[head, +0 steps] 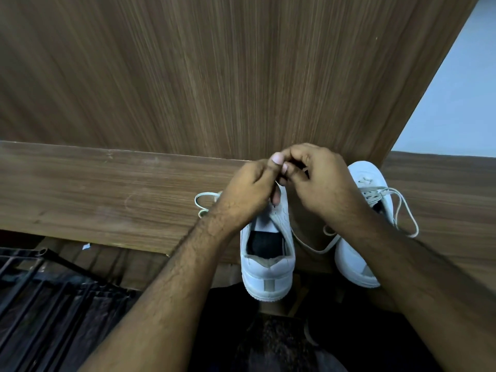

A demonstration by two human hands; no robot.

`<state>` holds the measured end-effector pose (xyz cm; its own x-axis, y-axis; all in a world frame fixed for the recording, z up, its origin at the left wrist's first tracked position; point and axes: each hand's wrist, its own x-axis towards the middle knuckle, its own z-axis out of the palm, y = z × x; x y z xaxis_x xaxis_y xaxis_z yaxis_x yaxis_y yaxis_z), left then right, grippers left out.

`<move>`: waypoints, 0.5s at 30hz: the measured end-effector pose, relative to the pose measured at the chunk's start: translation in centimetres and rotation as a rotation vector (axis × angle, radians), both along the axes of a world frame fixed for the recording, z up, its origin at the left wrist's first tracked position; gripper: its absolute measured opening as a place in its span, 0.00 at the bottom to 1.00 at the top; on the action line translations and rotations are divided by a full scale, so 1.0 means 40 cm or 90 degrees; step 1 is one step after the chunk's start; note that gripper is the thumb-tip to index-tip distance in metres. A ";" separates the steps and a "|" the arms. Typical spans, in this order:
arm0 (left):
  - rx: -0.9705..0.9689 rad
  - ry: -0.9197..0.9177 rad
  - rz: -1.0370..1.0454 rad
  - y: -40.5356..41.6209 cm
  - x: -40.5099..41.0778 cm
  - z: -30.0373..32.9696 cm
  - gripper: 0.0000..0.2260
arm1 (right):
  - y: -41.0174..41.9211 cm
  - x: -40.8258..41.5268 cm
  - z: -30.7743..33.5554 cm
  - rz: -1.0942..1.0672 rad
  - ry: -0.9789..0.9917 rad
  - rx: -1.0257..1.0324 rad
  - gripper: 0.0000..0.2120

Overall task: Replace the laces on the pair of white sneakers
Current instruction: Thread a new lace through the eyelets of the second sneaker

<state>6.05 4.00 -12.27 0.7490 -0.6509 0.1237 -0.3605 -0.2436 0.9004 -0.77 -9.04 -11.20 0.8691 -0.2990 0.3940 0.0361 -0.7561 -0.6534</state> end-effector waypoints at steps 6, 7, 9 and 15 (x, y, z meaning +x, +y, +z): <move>-0.062 -0.004 0.001 0.007 0.009 -0.004 0.17 | -0.016 0.003 0.011 -0.017 -0.132 0.534 0.07; -0.060 -0.016 -0.001 0.006 0.009 -0.006 0.17 | -0.016 0.004 0.015 0.000 -0.147 0.582 0.06; -0.093 -0.025 -0.006 0.002 0.003 -0.003 0.17 | -0.015 0.002 0.020 0.014 -0.148 0.518 0.06; -0.113 -0.039 -0.008 -0.002 0.009 -0.005 0.15 | 0.015 -0.003 0.002 0.079 -0.026 0.173 0.12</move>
<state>6.43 3.93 -12.48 0.7289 -0.6237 0.2822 -0.4179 -0.0789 0.9051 -0.91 -8.44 -11.13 0.8908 -0.2906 0.3493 0.1474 -0.5424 -0.8271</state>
